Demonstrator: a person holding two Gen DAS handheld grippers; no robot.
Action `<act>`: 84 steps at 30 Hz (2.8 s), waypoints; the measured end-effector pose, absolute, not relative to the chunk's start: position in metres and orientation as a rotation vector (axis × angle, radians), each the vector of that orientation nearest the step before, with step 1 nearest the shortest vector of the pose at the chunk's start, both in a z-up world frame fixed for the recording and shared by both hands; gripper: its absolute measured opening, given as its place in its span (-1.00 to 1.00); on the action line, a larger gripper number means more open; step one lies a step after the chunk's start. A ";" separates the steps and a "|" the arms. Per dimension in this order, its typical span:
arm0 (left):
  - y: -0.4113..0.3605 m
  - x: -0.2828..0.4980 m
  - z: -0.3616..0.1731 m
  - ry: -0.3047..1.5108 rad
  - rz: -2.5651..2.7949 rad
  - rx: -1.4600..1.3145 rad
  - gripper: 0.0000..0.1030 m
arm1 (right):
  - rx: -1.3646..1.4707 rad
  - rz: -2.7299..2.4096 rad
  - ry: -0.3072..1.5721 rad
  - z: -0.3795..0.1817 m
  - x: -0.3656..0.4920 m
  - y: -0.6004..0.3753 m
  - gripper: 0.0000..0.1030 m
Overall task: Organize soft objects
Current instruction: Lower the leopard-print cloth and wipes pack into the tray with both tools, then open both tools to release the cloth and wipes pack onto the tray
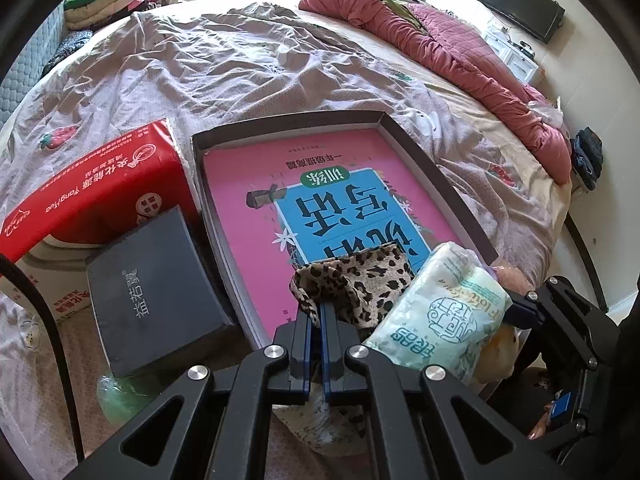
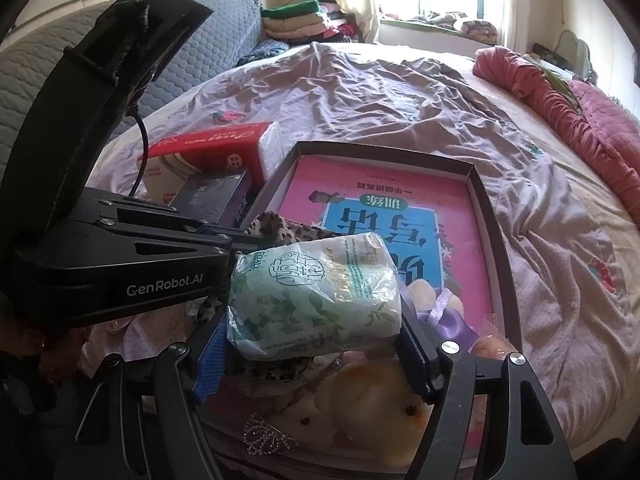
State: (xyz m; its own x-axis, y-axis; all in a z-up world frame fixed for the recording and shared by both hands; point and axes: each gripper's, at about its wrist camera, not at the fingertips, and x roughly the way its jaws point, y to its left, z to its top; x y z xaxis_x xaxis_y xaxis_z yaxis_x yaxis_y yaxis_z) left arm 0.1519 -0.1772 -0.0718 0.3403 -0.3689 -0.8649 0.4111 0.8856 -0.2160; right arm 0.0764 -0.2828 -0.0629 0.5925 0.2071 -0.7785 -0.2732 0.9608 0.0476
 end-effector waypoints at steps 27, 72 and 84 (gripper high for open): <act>-0.179 0.151 -0.069 1.118 -0.508 0.050 -0.93 | -0.115 0.226 0.874 -0.049 0.065 -0.287 0.48; -0.186 0.151 -0.063 1.144 -0.516 0.027 -0.37 | -0.038 0.095 0.894 -0.044 0.060 -0.319 0.54; -0.188 0.149 -0.057 1.121 -0.519 0.027 -0.37 | -0.019 0.054 0.881 -0.039 0.057 -0.328 0.54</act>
